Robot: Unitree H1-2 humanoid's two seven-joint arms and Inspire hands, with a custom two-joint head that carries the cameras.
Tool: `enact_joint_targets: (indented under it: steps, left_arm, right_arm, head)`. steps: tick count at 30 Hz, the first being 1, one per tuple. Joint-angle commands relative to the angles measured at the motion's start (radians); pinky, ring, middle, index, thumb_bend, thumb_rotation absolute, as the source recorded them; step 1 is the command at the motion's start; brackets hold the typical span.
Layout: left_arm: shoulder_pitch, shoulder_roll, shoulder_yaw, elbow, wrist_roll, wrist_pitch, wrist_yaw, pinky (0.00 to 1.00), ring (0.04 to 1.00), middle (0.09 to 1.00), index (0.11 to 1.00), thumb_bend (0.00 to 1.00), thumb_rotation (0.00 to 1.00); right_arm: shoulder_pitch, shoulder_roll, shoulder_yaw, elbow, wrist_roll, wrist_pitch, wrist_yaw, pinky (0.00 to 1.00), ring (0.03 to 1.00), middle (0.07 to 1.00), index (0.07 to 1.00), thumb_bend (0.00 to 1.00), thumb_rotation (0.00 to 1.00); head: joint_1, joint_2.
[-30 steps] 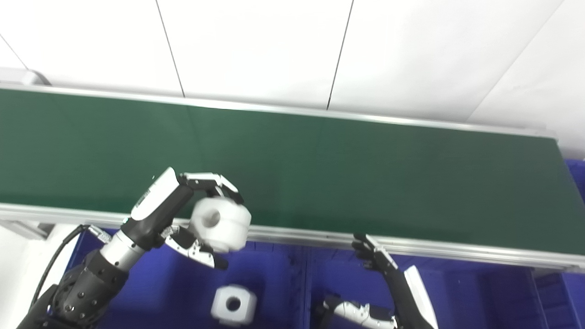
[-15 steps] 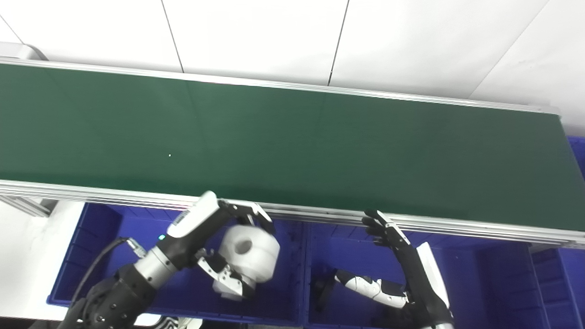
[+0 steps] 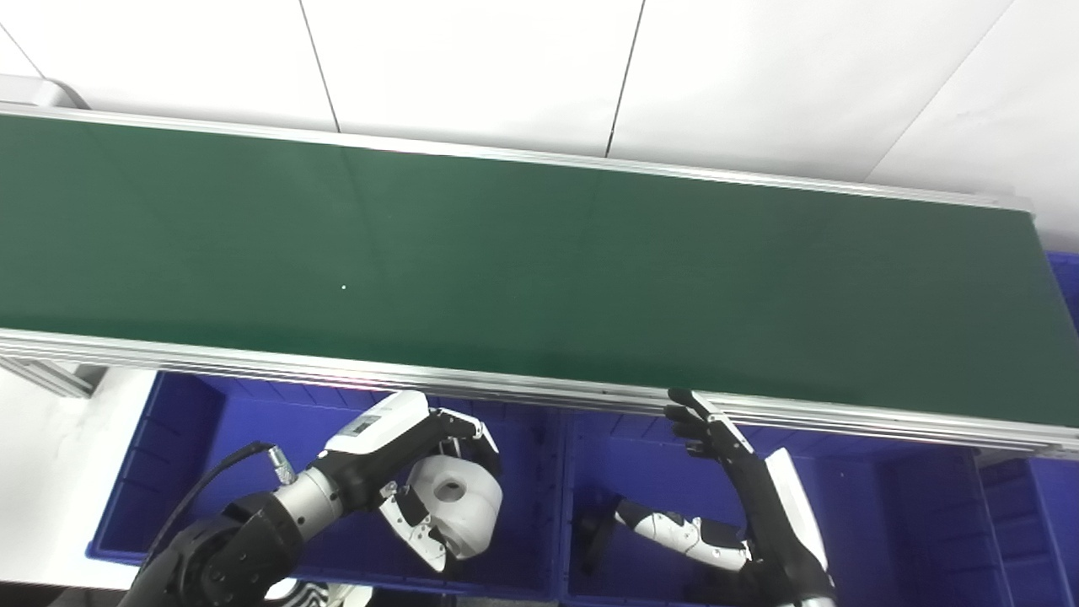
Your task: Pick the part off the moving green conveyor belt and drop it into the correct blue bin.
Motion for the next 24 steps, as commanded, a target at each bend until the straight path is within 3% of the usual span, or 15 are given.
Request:
enact_joint_targets:
  steps: [1, 5, 6, 15, 19, 24]
  left_arm:
    - [-0.026, 0.002, -0.008, -0.044, 0.027, 0.057, -0.034, 0.58, 0.64, 0.708, 0.674, 0.58, 0.01]
    - [-0.026, -0.002, -0.001, -0.063, 0.026, 0.101, -0.054, 0.68, 0.773, 0.831, 0.829, 0.66, 0.03]
    - [-0.025, -0.004, 0.002, -0.069, 0.026, 0.114, -0.057, 0.69, 0.794, 0.86, 0.871, 0.67, 0.15]
    - [0.002, -0.016, 0.057, -0.099, -0.132, 0.113, -0.047, 0.8, 0.894, 0.951, 0.973, 0.75, 0.31]
    - [0.035, -0.038, 0.088, -0.112, -0.218, 0.054, -0.012, 0.79, 0.894, 0.946, 0.982, 0.76, 0.39]
    - [0.075, -0.06, 0.098, -0.094, -0.311, -0.062, 0.025, 0.87, 0.929, 0.964, 0.991, 0.76, 0.44]
  right_arm:
    - [0.009, 0.006, 0.002, -0.035, 0.001, 0.002, -0.001, 0.77, 0.814, 0.833, 0.876, 0.77, 0.37]
    - [0.007, 0.006, 0.003, -0.041, -0.001, 0.019, 0.011, 0.77, 0.815, 0.836, 0.881, 0.77, 0.37]
    - [0.006, 0.007, 0.003, -0.042, 0.001, 0.022, 0.014, 0.78, 0.821, 0.839, 0.885, 0.77, 0.33]
    - [-0.001, 0.012, 0.012, -0.05, -0.022, 0.057, 0.026, 0.78, 0.832, 0.846, 0.887, 0.8, 0.28]
    - [-0.003, 0.01, 0.014, -0.046, -0.024, 0.05, 0.023, 0.79, 0.838, 0.849, 0.888, 0.8, 0.28]
    - [-0.002, 0.011, 0.017, -0.045, -0.039, 0.055, 0.021, 0.78, 0.831, 0.845, 0.883, 0.81, 0.3]
  head:
    - [-0.005, -0.002]
    - [-0.007, -0.002]
    - [-0.007, -0.002]
    - [-0.026, -0.007]
    - [-0.031, -0.01]
    - [-0.031, -0.017]
